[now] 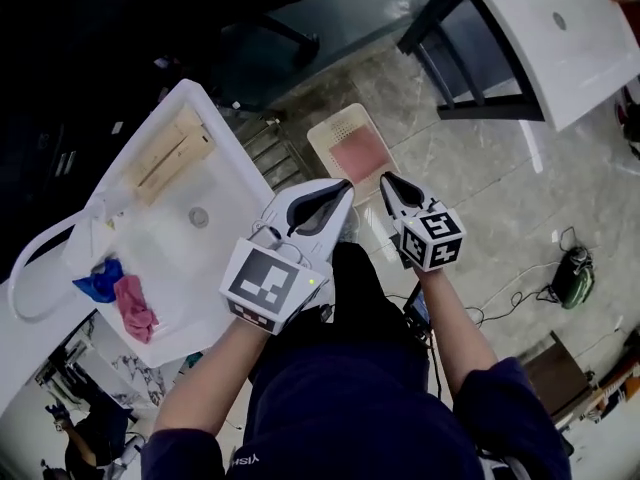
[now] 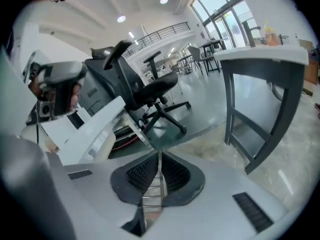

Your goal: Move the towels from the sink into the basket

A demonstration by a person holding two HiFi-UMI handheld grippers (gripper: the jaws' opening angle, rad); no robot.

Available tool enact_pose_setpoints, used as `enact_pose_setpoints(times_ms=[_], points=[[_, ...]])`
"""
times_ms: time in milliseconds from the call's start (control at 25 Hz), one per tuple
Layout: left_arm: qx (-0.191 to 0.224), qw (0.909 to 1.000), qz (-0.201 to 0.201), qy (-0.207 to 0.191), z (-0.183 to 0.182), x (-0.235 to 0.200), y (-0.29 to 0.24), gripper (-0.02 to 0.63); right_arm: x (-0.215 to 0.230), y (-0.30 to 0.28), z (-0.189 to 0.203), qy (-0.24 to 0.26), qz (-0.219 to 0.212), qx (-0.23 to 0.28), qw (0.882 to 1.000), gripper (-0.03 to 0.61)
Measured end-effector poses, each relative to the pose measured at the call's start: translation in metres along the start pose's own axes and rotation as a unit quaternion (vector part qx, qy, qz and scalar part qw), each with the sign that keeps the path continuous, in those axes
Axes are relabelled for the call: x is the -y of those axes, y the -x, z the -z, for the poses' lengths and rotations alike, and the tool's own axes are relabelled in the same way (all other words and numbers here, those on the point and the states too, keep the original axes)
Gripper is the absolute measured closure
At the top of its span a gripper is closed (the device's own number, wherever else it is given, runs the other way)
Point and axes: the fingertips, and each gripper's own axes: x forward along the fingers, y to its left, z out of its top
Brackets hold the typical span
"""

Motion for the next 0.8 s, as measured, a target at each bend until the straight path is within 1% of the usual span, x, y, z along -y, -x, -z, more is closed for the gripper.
enact_pose_setpoints(times_ms=[120, 360, 600, 800], points=[[0.011, 0.9998, -0.015, -0.010, -0.006, 0.003, 0.034, 0.606, -0.033, 0.021, -0.038, 0.022, -0.015, 0.031, 0.999, 0.555], [0.060, 0.9965, -0.057, -0.013, -0.023, 0.000, 0.107, 0.606, -0.105, 0.048, -0.096, 0.083, -0.046, 0.075, 0.993, 0.555], [0.097, 0.9920, -0.079, -0.013, -0.019, -0.003, 0.184, 0.606, -0.197, 0.068, -0.133, 0.130, -0.075, 0.112, 0.982, 0.557], [0.131, 0.9855, -0.107, -0.001, -0.014, -0.012, 0.254, 0.606, -0.283, 0.075, -0.152, 0.163, -0.117, 0.125, 0.972, 0.558]])
